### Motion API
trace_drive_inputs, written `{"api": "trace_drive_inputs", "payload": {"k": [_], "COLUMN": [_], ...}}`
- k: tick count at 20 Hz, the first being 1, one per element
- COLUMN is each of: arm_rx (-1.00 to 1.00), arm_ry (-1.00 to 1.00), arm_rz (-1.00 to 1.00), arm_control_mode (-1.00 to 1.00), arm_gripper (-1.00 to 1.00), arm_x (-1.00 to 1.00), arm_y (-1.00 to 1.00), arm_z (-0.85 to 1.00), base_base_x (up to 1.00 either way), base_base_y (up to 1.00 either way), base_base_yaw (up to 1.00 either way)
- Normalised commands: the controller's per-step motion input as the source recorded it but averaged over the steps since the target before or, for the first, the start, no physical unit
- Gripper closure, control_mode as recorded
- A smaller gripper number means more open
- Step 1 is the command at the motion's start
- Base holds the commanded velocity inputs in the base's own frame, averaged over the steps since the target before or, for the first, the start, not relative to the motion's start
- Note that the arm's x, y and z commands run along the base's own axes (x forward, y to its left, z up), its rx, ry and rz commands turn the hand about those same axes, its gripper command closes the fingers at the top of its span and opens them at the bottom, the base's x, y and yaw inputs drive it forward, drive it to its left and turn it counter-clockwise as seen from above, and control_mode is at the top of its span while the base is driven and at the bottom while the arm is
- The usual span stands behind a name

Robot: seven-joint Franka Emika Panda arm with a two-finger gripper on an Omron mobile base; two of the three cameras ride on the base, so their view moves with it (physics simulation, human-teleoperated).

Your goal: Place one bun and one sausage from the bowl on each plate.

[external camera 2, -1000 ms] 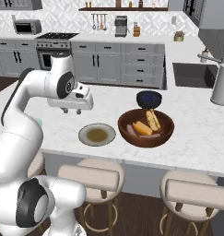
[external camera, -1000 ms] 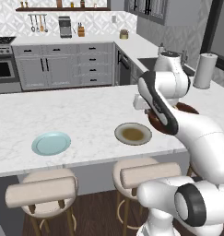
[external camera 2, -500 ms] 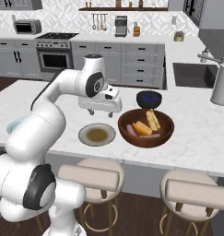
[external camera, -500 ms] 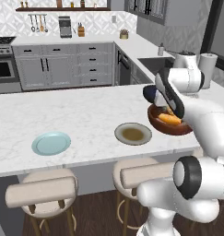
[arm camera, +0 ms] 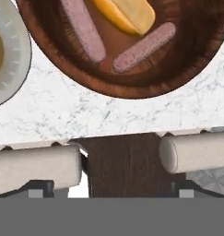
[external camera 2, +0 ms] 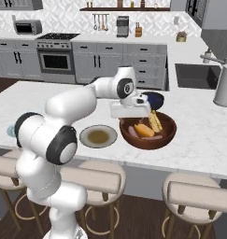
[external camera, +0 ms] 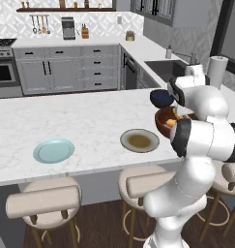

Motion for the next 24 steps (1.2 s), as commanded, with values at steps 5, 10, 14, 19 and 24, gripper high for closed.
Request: {"api": "trace_drive_inputs", "payload": {"k": [5,10,14,19,24], "arm_rx": [0.0,0.03,0.03,0.02,0.02], "arm_ry": [0.01,0.05,0.24,0.24,0.21], "arm_rz": [0.38,0.28,0.14,0.05,0.05], "arm_control_mode": [-1.0,-1.0,-1.0,-1.0,-1.0], "arm_gripper": [-1.0,-1.0,-1.0,-1.0,-1.0], "arm_x": [0.69,0.54,0.44,0.32,0.05], "arm_y": [-0.74,-0.2,0.32,0.16,0.0], "arm_z": [-0.63,-0.48,-0.24,-0.18,-0.58], "base_base_x": [0.0,0.0,0.0,0.0,0.0], "base_base_y": [0.0,0.0,0.0,0.0,0.0], "base_base_yaw": [0.0,0.0,0.0,0.0,0.0]}}
